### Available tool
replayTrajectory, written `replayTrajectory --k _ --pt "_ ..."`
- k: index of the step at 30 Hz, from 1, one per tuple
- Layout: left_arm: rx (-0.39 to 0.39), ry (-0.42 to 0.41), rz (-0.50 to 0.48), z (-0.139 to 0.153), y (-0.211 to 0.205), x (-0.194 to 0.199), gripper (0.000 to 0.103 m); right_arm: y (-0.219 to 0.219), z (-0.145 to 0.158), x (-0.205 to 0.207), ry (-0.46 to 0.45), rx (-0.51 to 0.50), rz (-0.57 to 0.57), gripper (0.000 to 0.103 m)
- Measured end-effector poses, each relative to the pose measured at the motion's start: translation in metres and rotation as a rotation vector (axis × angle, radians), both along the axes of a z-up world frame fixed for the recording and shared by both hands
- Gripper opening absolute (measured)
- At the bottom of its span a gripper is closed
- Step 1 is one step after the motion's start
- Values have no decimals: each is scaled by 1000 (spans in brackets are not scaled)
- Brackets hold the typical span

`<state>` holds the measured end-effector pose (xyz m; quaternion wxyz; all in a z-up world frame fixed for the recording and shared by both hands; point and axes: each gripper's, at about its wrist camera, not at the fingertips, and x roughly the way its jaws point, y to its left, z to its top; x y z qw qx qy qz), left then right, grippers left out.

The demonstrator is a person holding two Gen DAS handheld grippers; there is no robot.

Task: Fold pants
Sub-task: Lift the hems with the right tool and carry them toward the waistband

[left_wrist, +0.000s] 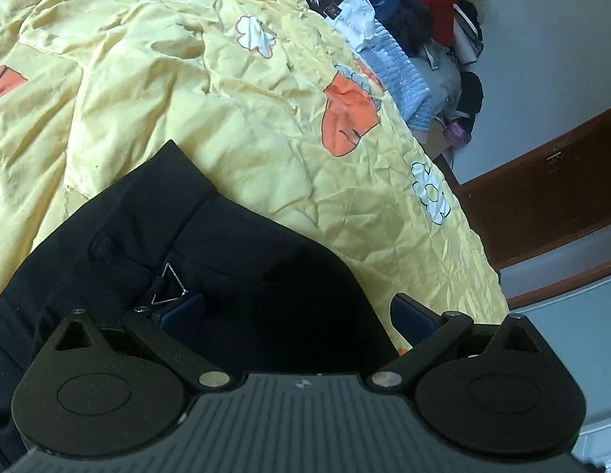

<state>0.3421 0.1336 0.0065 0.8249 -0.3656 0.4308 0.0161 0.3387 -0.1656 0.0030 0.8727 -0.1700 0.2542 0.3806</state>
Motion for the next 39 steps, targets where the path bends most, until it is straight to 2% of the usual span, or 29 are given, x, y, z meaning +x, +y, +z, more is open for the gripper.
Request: replayTrajectory --k 2,3,4,5,6,7,12,14,15,16,17,19,23,25,27,30,32,35,39 --pt "11 1 2 1 1 1 101 9 -7 17 58 15 -7 90" --pt "15 7 1 1 1 3 101 17 -13 26 110 14 -17 66" --pt "15 17 -3 1 2 6 101 22 -19 31 146 7 -25 25" --pt "10 23 -4 2 3 7 101 28 -25 36 158 -13 -36 9" --pt "7 21 -7 3 3 8 101 33 -28 28 120 -47 -33 4" --pt "9 15 -13 4 4 8 101 38 -29 15 56 -96 -12 4" --pt "30 33 -22 2 5 15 101 62 -31 -91 -401 -439 194 4" --pt "48 36 -43 1 0 17 97 66 -35 -110 -463 -494 242 4" --pt "60 36 -48 0 -2 18 93 67 -37 -114 -472 -506 255 4" --pt "76 40 -38 0 -3 15 70 67 -39 -114 -479 -512 255 3" --pt "98 47 -22 1 -4 11 42 67 -40 -114 -474 -517 247 3" --pt "92 28 -25 1 -1 1 18 67 -39 -107 -455 -491 220 4" --pt "85 -40 10 9 7 -31 12 73 -41 -88 -388 -439 149 6" --pt "77 -92 20 17 8 -55 11 71 -47 -86 -374 -458 86 16" --pt "77 -142 24 27 8 -78 6 66 -50 -80 -381 -449 3 16" --pt "76 -201 22 39 10 -116 5 50 -47 -70 -331 -386 -121 16" --pt "69 -220 8 43 11 -138 5 37 -40 -73 -302 -344 -176 8" --pt "64 -226 -19 43 16 -174 5 26 -19 -104 -282 -292 -163 6" --pt "112 -187 -60 30 20 -223 5 27 -2 -171 -218 -272 -60 6"
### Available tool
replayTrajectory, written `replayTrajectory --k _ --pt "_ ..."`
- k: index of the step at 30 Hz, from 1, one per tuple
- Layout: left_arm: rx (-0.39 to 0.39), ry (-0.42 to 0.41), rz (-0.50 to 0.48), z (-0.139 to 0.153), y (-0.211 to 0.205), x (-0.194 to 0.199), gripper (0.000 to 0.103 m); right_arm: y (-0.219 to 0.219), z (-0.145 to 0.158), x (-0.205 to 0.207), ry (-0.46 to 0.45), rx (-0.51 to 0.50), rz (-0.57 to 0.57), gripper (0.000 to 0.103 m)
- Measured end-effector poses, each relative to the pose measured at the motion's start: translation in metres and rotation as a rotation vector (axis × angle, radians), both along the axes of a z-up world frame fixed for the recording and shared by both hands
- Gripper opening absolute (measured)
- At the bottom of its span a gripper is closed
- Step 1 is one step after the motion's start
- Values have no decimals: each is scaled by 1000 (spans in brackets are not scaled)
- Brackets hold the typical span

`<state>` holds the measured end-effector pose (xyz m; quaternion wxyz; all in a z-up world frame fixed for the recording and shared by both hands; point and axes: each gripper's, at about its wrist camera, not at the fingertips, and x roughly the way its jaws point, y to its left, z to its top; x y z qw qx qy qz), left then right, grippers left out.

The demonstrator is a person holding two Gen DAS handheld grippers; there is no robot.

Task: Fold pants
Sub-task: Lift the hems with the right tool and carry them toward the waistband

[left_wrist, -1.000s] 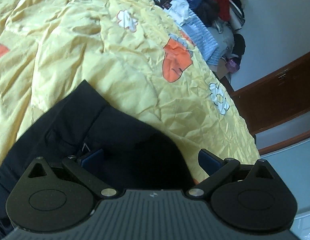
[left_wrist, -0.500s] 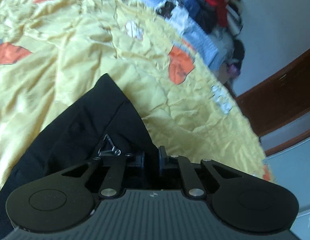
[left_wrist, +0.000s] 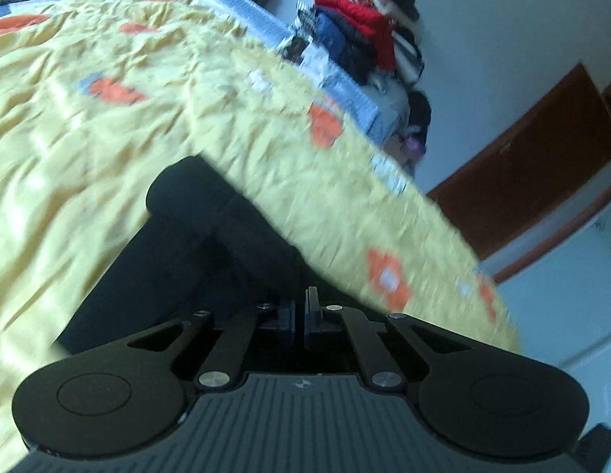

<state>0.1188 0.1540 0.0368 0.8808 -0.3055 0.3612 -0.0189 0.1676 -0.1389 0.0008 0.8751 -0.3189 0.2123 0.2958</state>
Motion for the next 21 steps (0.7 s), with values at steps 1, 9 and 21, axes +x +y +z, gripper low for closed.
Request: replayTrajectory --k 1,9,21 --pt "10 18 -6 -5 0 -7 4 3 0 -16 16 -19 20 6" --pt "69 132 0 -44 4 -39 4 16 -42 -83 100 -100 46 6" --pt "186 163 -15 -35 -5 -50 36 -5 -37 -105 207 94 -43 10"
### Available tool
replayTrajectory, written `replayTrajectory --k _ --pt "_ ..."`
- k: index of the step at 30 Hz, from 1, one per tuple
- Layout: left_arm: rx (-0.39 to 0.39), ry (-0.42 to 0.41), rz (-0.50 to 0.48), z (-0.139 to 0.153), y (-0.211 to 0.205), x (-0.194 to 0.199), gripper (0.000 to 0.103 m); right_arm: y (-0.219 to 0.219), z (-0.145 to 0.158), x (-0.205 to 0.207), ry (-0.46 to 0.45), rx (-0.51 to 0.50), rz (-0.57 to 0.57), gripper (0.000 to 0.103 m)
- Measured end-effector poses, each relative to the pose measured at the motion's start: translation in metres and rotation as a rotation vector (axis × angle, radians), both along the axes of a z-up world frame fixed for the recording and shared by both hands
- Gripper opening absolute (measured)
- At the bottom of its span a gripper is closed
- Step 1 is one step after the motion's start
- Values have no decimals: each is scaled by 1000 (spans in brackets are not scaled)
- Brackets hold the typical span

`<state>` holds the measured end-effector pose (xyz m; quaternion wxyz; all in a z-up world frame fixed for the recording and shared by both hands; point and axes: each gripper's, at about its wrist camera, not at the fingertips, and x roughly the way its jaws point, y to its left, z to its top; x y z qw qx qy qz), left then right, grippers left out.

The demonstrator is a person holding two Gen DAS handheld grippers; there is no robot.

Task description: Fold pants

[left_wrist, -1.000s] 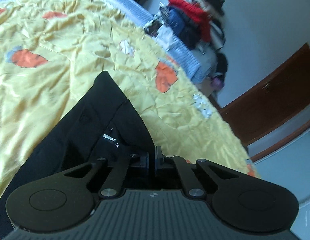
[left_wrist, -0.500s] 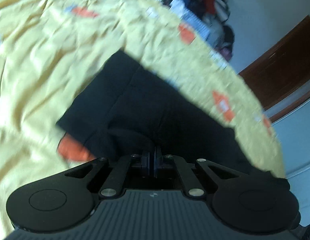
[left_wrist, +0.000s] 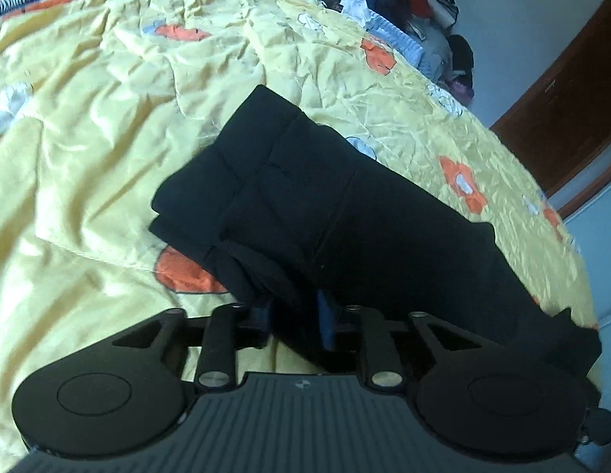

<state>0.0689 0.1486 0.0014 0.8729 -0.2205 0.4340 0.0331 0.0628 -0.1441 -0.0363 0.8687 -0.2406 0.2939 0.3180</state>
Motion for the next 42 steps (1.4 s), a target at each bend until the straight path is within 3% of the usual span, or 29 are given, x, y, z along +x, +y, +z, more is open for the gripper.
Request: replayTrajectory --k 2,4,8,11,13,15,17,18,19,22,26,28,30,34,38,40,42 --pt "51 1 -4 7 -4 -6 47 -18 8 -8 23 53 16 16" --pt "120 -15 -8 16 -10 -15 48 -48 18 -13 59 163 -22 28" --pt "202 -78 -15 36 -28 -28 48 -118 23 -15 50 326 -231 32" --pt "206 -142 -115 48 -57 -24 55 -156 3 -8 142 321 -430 32" --pt "223 -170 -195 49 -86 -16 60 -166 -3 -16 156 330 -413 33" --pt "230 -196 -285 47 -116 -9 60 -182 3 -24 135 414 -435 33" --pt "249 -228 -378 40 -149 -4 62 -209 11 -23 94 511 -541 54" --pt "271 -245 -423 35 -165 -1 63 -222 14 -21 65 548 -603 80" --pt "298 -262 -454 29 -179 -1 64 -236 16 -18 33 581 -665 90" --pt "405 -271 -478 6 -212 3 64 -290 14 -4 26 778 -837 90" --pt "433 -221 -478 -21 -228 4 64 -350 -10 25 195 1028 -1003 90" --pt "463 -240 -478 -30 -231 1 66 -363 -21 37 291 1141 -1017 90" --pt "505 -267 -484 -33 -233 -4 68 -365 -22 45 326 1223 -1001 90" --pt "541 -305 -466 -37 -235 -7 74 -364 -3 82 296 1214 -991 92" --pt "553 -316 -440 -39 -236 -7 82 -347 8 152 327 1162 -905 94" --pt "548 -309 -434 -39 -234 -4 85 -332 8 185 361 1068 -831 93" --pt "538 -305 -429 -39 -232 -2 87 -325 14 191 322 973 -879 93"
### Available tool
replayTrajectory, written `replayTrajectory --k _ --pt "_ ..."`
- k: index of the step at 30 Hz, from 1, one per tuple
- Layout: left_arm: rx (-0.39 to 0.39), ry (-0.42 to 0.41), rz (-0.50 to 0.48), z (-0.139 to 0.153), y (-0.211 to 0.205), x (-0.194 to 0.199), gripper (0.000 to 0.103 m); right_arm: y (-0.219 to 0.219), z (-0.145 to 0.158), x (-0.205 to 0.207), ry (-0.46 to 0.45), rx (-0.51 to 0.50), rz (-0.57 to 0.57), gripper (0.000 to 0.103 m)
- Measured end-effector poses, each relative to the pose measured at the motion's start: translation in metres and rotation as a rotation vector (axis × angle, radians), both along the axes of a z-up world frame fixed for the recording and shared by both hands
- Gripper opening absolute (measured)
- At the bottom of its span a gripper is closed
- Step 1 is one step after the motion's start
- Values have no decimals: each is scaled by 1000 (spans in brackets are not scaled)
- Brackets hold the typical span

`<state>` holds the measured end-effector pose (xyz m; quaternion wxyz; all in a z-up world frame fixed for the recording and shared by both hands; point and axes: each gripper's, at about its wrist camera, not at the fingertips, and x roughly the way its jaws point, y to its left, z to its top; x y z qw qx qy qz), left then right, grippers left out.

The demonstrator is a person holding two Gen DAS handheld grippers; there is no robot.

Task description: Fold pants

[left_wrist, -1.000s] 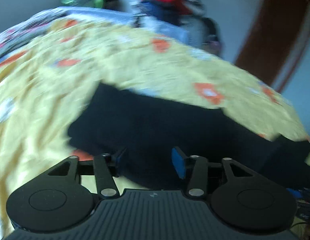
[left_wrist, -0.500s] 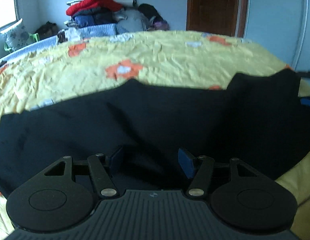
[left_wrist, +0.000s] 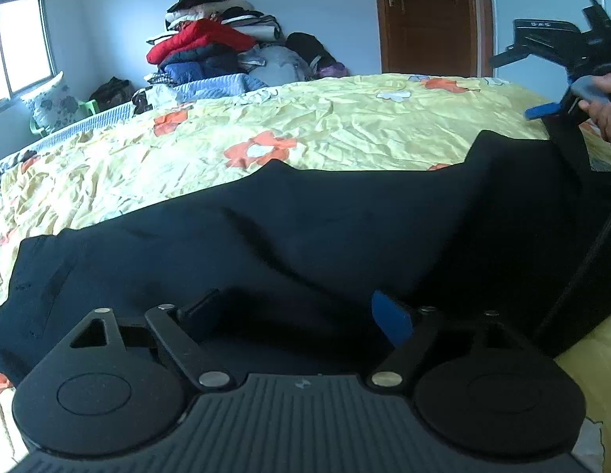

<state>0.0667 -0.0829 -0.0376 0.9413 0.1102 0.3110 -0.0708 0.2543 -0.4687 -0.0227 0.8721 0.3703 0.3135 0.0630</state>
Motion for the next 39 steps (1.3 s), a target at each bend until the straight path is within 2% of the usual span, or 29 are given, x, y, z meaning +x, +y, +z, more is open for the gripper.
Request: replayTrajectory --k 1,3,5,7,9,10,12,14,20,23,27,31,36,39 --pt "-5 0 3 -1 1 1 89 -2 6 -7 -35 -18 -25 93" --pt "-19 0 11 -2 5 2 92 -13 19 -37 -175 -16 -58 93" --pt "-35 1 18 -3 7 3 94 -28 25 -67 -237 -29 -95 94" --pt "-42 -1 19 -4 7 4 95 -44 25 -96 -218 -60 -162 99" --pt "-45 -6 18 -5 8 3 95 -58 15 -109 -129 -55 -179 100" --pt "-45 -8 19 -5 8 2 96 -61 6 -112 -97 -25 -161 100" --pt "-43 -10 22 -5 8 2 96 -65 -7 -116 -102 52 -129 100" --pt "-40 -9 24 -5 7 2 97 -67 -16 -114 -114 111 -137 100" --pt "-46 -4 37 -6 10 4 101 -64 -41 -89 -61 167 -199 100" --pt "-51 0 40 -6 11 5 102 -65 -42 -91 -121 233 -196 100" --pt "-51 -1 39 -6 11 5 102 -65 -35 -98 -202 252 -185 100" --pt "-52 -1 39 -6 11 5 102 -69 -38 -89 -229 299 -177 100" --pt "-52 -1 39 -6 11 5 102 -69 -44 -64 -198 280 -203 99" --pt "-52 -1 39 -6 12 5 102 -66 -41 -51 -116 186 -230 84"
